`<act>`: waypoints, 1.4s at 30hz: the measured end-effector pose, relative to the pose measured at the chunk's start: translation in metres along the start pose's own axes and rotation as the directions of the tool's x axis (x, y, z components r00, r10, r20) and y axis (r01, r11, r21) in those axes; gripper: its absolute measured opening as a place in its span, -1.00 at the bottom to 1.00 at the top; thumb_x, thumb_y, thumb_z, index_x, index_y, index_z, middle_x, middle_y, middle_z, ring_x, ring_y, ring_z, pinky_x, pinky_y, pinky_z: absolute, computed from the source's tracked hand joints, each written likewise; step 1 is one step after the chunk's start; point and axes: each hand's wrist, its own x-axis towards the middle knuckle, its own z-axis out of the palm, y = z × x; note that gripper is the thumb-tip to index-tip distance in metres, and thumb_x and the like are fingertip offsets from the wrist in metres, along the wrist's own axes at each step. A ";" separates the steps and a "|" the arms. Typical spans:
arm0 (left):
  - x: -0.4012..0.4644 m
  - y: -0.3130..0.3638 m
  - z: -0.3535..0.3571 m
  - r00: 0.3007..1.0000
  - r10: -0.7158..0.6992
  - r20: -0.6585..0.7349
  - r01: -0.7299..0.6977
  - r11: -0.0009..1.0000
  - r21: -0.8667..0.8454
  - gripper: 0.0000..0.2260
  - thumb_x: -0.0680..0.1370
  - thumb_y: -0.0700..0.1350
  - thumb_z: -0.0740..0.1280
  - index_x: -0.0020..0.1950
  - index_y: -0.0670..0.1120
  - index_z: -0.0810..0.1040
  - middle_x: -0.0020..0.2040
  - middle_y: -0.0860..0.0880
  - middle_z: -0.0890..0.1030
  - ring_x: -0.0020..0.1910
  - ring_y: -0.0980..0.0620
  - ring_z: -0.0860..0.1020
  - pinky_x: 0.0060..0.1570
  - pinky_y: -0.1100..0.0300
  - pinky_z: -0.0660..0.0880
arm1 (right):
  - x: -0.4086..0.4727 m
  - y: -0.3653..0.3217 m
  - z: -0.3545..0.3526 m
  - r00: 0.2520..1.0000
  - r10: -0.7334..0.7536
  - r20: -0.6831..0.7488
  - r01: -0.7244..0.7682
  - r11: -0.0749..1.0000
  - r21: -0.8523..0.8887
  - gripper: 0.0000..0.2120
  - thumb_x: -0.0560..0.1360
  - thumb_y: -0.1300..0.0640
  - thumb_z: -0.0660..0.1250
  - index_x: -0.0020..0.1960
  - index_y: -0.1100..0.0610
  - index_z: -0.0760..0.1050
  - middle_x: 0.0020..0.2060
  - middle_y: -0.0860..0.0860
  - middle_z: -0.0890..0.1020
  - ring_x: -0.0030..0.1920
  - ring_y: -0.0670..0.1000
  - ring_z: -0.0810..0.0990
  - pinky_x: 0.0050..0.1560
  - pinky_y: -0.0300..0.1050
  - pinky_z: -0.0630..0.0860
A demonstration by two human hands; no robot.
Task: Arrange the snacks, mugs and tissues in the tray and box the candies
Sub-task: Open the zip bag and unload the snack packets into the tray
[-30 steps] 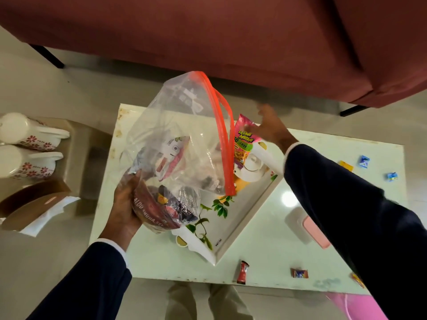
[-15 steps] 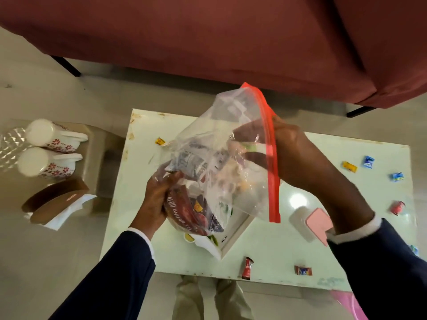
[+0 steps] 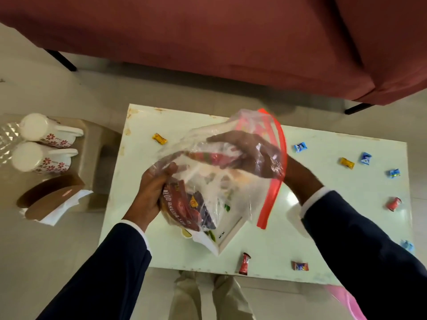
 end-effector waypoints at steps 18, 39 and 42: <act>0.000 0.006 -0.043 0.967 -0.009 -0.256 -0.046 0.977 -0.207 -0.46 0.55 0.31 0.35 0.40 0.01 0.57 0.37 -0.11 0.60 0.28 -0.16 0.62 0.07 -0.14 0.64 | 0.032 0.125 -0.043 0.814 0.468 0.343 -0.491 0.871 -0.024 -0.68 0.41 -0.06 0.53 0.10 -0.01 0.57 0.03 0.00 0.69 0.02 0.05 0.66 -0.10 -0.22 0.56; 0.004 0.001 -0.004 0.960 0.051 -0.274 -0.093 0.986 -0.142 -0.40 0.44 0.08 0.49 0.47 0.00 0.50 0.24 -0.14 0.67 0.09 -0.12 0.65 0.18 -0.14 0.59 | 0.018 0.076 -0.040 0.943 0.272 -0.193 -0.260 0.962 0.086 -0.94 0.52 0.01 0.40 -0.01 -0.07 0.56 -0.05 -0.13 0.64 0.00 0.00 0.65 -0.07 -0.28 0.56; 0.002 -0.001 0.003 0.963 0.091 -0.253 -0.123 0.986 -0.113 -0.34 0.39 0.09 0.51 0.47 -0.04 0.49 0.17 -0.15 0.70 -0.23 0.08 0.70 -0.18 0.13 0.67 | -0.003 0.023 -0.043 0.988 0.097 0.124 -0.143 0.883 0.448 -0.81 0.58 0.13 0.33 0.15 -0.01 0.63 -0.01 -0.09 0.71 0.02 -0.06 0.69 0.00 -0.32 0.59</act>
